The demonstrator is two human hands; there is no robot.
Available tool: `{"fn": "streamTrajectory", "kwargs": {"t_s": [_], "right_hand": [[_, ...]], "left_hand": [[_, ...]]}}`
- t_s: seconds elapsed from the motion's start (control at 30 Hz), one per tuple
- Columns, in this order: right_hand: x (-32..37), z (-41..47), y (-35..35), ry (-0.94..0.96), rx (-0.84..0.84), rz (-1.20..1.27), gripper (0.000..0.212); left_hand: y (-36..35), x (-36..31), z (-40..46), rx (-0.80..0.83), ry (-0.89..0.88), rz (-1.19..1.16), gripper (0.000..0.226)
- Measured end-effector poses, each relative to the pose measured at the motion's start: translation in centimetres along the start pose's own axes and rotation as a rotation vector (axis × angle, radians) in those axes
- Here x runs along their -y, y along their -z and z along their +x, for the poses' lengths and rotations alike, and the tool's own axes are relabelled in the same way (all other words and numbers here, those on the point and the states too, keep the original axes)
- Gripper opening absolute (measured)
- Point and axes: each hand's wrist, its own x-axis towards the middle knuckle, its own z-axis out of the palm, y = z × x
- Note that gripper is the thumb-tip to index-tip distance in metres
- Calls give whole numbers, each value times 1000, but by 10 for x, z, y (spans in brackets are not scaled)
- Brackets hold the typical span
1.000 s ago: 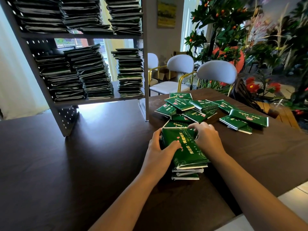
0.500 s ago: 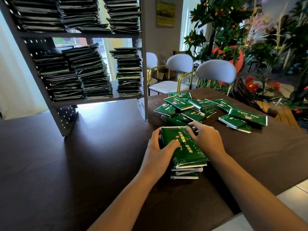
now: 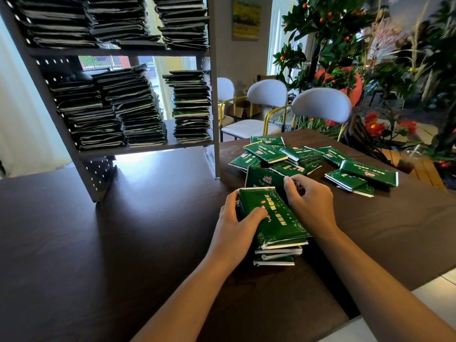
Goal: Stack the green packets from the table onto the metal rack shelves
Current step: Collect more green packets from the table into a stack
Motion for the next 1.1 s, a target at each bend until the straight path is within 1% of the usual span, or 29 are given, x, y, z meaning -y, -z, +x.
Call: {"fn": "streamTrajectory", "kwargs": {"t_s": [0.17, 0.23, 0.37, 0.47, 0.53, 0.6, 0.73, 0.87, 0.97, 1.1], "right_hand": [[3, -2, 3, -63, -37, 160, 25], [4, -2, 4, -61, -41, 229, 25], [12, -3, 4, -41, -1, 405, 25], [15, -4, 8, -4, 31, 461, 17], [18, -3, 12, 27, 50, 435, 12], [22, -4, 14, 97, 60, 366, 10], [25, -13, 25, 234, 103, 165, 22], [31, -30, 41, 200, 154, 151, 28], [41, -44, 48, 232, 180, 111, 28], [48, -54, 53, 270, 195, 6, 36]], "left_hand": [[-1, 0, 1, -5, -4, -6, 85], [-1, 0, 2, -9, 1, -20, 83], [-1, 2, 3, -21, 14, -35, 77], [-2, 1, 2, -26, 28, -39, 74], [-3, 1, 2, -22, 31, -30, 74], [-3, 1, 3, -21, 21, -27, 75], [-3, -1, 1, -29, 12, -17, 77], [-3, -2, 1, -22, 12, -18, 77], [-3, -3, 1, -16, -2, -18, 76], [-2, -6, -2, -6, -13, 12, 78]]}}
